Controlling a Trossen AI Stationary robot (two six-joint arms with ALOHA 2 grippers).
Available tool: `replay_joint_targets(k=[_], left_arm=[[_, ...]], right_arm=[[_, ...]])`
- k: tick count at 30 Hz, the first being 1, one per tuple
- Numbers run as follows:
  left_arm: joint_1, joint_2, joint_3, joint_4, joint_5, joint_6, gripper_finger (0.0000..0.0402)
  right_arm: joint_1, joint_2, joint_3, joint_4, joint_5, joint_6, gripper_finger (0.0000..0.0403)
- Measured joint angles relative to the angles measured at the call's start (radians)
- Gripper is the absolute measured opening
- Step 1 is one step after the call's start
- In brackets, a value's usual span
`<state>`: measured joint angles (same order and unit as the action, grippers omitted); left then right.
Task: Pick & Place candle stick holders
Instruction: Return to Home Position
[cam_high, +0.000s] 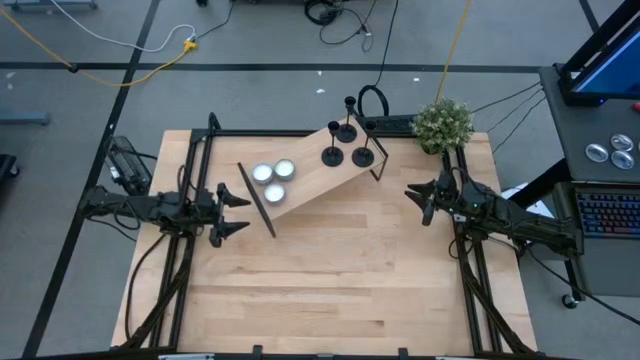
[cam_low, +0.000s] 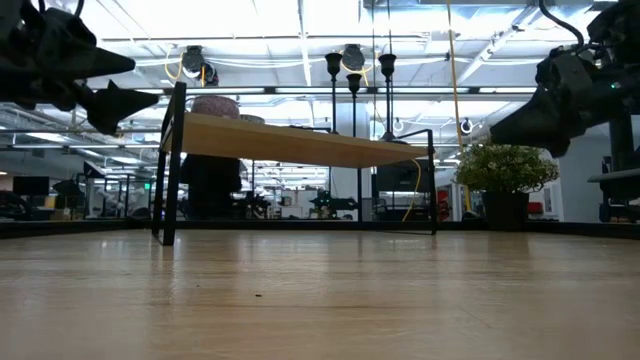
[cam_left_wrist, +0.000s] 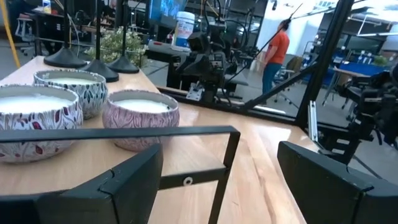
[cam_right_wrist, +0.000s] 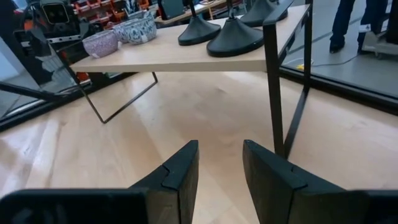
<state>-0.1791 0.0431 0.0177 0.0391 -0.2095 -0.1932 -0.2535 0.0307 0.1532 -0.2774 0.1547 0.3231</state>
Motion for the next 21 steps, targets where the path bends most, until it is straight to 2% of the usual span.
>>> replay_joint_targets(k=[9, 16, 21], left_arm=[[0.0, 0.052, 0.0, -0.01, 0.047, 0.008, 0.0324], [0.0, 0.063, 0.0, -0.011, 0.045, 0.003, 0.0324], [0.0, 0.063, -0.001, -0.01, 0.029, 0.006, 0.0324]], right_arm=[[0.0, 0.0, -0.002, -0.007, -0.003, -0.07, 0.0116], [0.0, 0.0, -0.003, -0.012, -0.118, -0.101, 0.0116], [0.0, 0.0, -0.003, -0.013, -0.127, -0.13, 0.0116]])
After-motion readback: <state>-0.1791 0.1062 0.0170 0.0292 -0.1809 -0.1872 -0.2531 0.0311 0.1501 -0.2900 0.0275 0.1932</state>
